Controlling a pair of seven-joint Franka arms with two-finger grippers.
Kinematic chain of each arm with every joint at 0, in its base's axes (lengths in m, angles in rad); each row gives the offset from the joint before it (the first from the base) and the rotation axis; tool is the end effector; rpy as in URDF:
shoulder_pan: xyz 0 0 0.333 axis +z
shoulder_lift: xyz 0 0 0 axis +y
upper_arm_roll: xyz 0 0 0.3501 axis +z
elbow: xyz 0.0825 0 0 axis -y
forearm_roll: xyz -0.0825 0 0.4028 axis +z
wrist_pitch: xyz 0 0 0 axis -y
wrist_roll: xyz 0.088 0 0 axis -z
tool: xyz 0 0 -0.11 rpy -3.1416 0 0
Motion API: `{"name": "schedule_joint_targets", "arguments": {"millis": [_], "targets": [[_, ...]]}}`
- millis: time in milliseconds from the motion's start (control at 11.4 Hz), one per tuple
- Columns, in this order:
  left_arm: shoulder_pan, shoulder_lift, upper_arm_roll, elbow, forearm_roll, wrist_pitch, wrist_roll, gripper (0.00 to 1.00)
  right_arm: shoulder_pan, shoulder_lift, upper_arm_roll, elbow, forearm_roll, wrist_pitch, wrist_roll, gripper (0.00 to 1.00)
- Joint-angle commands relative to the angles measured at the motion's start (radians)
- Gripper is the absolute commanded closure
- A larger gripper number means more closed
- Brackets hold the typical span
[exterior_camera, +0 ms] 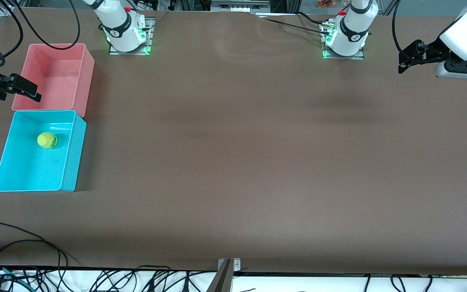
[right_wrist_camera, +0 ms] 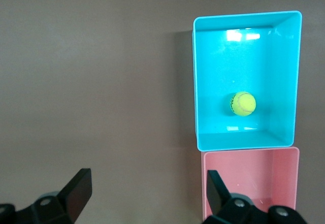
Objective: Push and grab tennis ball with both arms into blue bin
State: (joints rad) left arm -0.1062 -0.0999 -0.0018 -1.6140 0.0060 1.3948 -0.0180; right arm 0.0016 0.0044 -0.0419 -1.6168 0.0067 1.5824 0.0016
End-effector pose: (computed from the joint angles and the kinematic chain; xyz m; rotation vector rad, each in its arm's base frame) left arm 0.5160 -0.0553 0.6751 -3.1194 0.1393 0.1855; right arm 0.5737 -0.0223 0.6315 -3.1331 0.0660 0.0606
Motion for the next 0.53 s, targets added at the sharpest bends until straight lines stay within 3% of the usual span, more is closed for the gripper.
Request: {"name": "schedule_joint_targets", "arguments": {"millis": [0, 440], "targets": [[-0.003, 0.008, -0.006, 0.028, 0.014, -0.031, -0.011, 0.00, -0.019, -0.035, 0.034, -0.035, 0.010, 0.016, 0.018, 0.00], [-0.003, 0.008, -0.003, 0.032, 0.015, -0.031, -0.010, 0.00, -0.020, -0.032, 0.036, -0.032, 0.012, 0.008, 0.032, 0.00]]}}
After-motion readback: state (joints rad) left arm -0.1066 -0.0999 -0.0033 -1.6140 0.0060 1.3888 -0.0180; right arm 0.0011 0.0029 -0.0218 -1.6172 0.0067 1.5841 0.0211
